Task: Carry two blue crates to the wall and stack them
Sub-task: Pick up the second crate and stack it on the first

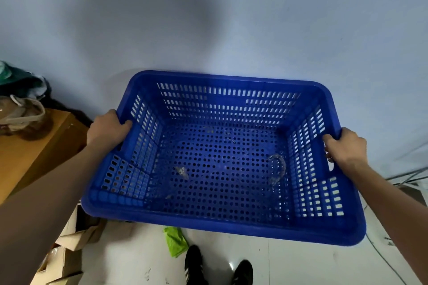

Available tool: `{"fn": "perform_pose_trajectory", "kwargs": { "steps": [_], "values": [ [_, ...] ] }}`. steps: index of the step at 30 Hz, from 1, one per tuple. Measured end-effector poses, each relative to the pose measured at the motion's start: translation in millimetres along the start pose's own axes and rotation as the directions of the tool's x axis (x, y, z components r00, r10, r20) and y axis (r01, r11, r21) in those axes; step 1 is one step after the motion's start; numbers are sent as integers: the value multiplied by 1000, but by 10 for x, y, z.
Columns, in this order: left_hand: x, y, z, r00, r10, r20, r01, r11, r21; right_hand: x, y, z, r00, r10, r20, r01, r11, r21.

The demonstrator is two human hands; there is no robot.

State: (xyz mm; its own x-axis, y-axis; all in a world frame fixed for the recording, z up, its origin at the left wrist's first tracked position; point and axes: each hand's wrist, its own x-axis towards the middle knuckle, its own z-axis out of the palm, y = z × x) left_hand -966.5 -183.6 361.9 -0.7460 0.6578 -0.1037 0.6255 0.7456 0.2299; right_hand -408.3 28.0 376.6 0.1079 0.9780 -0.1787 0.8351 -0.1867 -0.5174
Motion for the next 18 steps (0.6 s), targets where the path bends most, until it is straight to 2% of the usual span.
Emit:
{"fn": "perform_pose_trajectory", "kwargs": {
  "steps": [4, 6, 8, 10, 11, 13, 15, 18],
  "values": [
    [0, -2, 4, 1000, 8, -8, -8, 1000, 4, 8, 31, 14, 1000, -19, -9, 19, 1000, -9],
    [28, 8, -12, 999, 8, 32, -7, 1000, -21, 10, 19, 3, 1000, -11, 7, 11, 999, -36],
    [49, 46, -72, 993, 12, 121, 0, 995, -101, -16, -20, -31, 999, 5, 36, -1, 993, -116],
    [54, 108, -145, 987, 78, 143, -55, 986, -156, -80, -66, -76, 999, -29, 24, 33, 972, -231],
    [46, 154, -186, 981, 142, 130, -125, 984, -130, -108, -92, -94, 997, -78, 4, 75, 953, -293],
    [-13, 269, -257, 949, 295, 107, -301, 953, 37, -180, -135, -127, 978, -208, -16, 180, 879, -441],
    [-68, 376, -308, 895, 420, 151, -444, 871, 209, -251, -197, -170, 948, -317, 21, 270, 768, -581],
    [-157, 508, -337, 851, 426, 307, -511, 807, 296, -372, -320, -218, 935, -347, 78, 306, 674, -673]
  ]
}}
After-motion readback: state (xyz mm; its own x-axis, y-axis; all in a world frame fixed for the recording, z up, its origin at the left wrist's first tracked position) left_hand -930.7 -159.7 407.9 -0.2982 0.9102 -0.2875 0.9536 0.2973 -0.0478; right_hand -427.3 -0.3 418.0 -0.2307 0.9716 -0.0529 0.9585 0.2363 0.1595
